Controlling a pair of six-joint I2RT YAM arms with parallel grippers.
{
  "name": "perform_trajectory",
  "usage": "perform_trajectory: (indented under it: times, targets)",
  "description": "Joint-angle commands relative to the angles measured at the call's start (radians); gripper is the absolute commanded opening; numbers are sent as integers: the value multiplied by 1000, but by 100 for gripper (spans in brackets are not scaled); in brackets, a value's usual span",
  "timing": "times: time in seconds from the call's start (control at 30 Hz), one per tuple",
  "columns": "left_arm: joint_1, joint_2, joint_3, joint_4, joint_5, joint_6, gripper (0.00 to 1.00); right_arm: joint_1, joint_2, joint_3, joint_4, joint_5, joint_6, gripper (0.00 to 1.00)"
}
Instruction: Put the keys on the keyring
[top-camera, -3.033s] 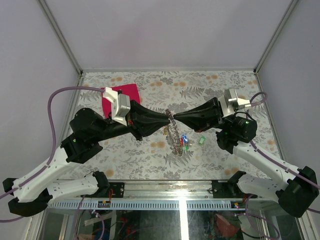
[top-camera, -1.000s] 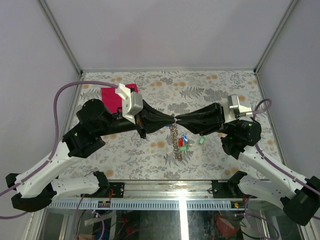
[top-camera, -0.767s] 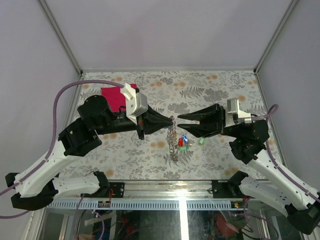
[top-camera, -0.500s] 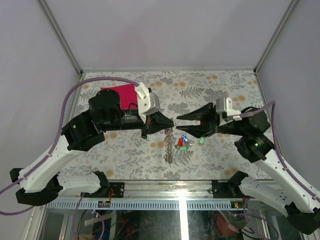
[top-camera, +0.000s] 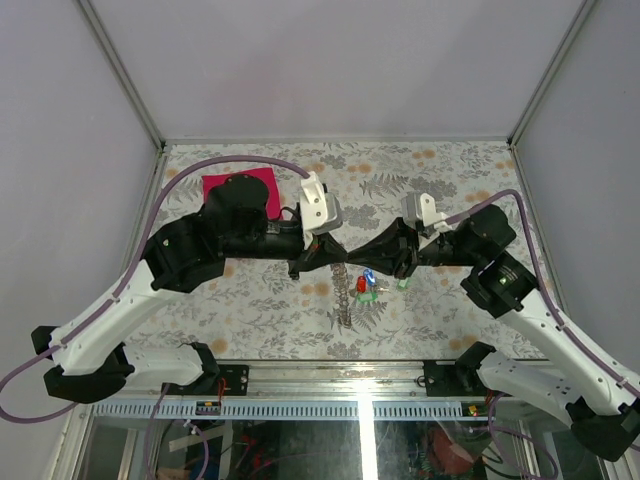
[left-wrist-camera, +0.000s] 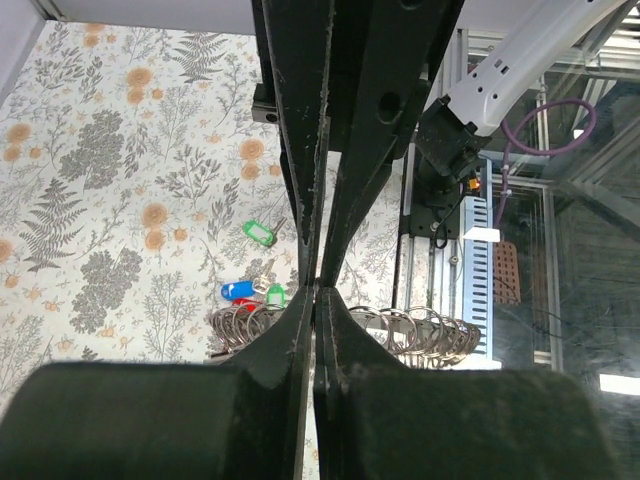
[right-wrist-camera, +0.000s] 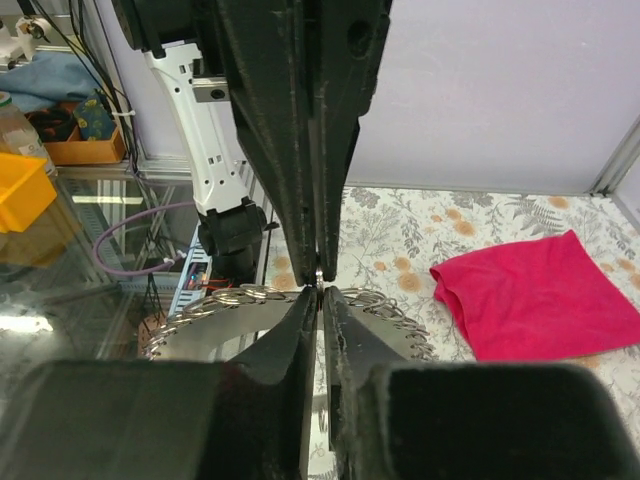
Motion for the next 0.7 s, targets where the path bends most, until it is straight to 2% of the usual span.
perform_trajectory:
  times: [0.0,0.03,0.1,0.17,0.23,0.33,0.5,0.67]
  targets:
    - [-9,-9,37,43,12,14,0,5,20,48,21,-21,-5,3]
    - [-9,-11,39,42,12,16,0,5,21,44,30,-9,-4,0]
    - [-8,-17,33,51,7,19,1,5,17,21,87,10,10,0]
    - [-9,-38,12,88,4,5,10,5,4,-9,160,6,16,0]
    - [-9,-74,-21,143,3,-17,24,5,-22,-60,252,21,5,0]
    - [-7,-154,-95,247,-14,-67,33,5,-62,-152,422,45,-15,0]
    - [-8,-258,-200,376,-52,-151,35,5,-100,-254,678,-9,-82,0]
    - [-7,-320,-276,461,-67,-196,34,5,-108,-268,742,-52,-153,0]
